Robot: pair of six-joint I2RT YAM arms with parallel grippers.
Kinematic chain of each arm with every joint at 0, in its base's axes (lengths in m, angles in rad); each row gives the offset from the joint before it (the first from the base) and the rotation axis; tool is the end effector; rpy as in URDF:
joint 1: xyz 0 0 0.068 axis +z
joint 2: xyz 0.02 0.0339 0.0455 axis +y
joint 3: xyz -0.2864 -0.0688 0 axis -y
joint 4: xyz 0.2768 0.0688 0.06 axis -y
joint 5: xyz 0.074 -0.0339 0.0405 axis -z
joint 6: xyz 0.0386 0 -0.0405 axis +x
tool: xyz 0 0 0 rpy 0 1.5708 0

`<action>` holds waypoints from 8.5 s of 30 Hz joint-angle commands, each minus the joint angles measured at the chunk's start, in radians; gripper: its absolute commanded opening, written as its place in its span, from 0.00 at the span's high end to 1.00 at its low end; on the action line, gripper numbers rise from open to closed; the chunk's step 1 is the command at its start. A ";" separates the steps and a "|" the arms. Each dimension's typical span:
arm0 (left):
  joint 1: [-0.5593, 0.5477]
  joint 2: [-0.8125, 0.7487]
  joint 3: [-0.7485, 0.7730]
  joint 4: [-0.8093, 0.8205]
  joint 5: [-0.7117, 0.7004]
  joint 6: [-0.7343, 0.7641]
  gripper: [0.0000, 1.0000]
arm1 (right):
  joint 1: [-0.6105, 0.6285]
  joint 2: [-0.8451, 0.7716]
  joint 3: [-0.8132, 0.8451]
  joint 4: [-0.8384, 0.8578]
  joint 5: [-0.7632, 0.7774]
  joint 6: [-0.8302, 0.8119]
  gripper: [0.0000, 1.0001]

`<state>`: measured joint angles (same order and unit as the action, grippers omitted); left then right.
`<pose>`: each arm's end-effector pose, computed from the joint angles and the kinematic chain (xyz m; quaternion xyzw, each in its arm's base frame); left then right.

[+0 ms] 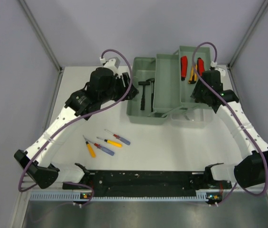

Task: Pack the tool kit

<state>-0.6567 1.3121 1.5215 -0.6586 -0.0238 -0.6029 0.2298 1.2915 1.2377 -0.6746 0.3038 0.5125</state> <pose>0.2433 -0.1864 0.4577 0.0164 0.8466 -0.3051 0.4357 0.2980 0.0579 0.3601 0.1883 0.8844 0.0179 0.4267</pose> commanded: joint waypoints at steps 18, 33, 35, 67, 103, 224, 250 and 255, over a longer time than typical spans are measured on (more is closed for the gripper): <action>0.111 -0.243 -0.454 -0.078 -0.246 -0.096 0.02 | 0.008 -0.195 0.186 0.046 -0.457 -0.160 0.34; 0.226 -0.175 -0.785 0.064 -0.156 -0.255 0.36 | 0.391 -0.107 0.144 0.121 -0.594 -0.290 0.34; 0.244 -0.169 -0.791 0.051 -0.185 -0.268 0.34 | 0.456 -0.090 0.126 0.121 -0.583 -0.331 0.34; 0.272 0.030 -0.839 0.065 -0.268 -0.371 1.00 | 0.562 -0.064 0.088 0.179 -0.454 -0.290 0.33; 0.226 -0.390 -0.500 0.507 0.476 -0.218 1.00 | 0.717 0.127 0.108 0.461 -0.617 -0.049 0.57; 0.230 -0.459 -0.610 0.664 0.541 -0.108 0.44 | 0.612 0.037 0.037 0.494 -0.683 -0.071 1.00; 0.233 -0.502 -0.563 0.038 -0.195 0.011 0.20 | 0.306 0.411 0.292 0.268 0.190 -0.411 1.00; 0.239 -0.491 -0.558 -0.084 -0.390 -0.070 0.17 | 0.304 0.502 0.345 0.237 0.300 -0.384 0.91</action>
<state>-0.4236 0.8146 0.9512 -0.6418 -0.2047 -0.6037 0.5411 1.7603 1.4960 -0.4442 0.4683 0.1299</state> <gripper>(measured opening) 0.816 0.241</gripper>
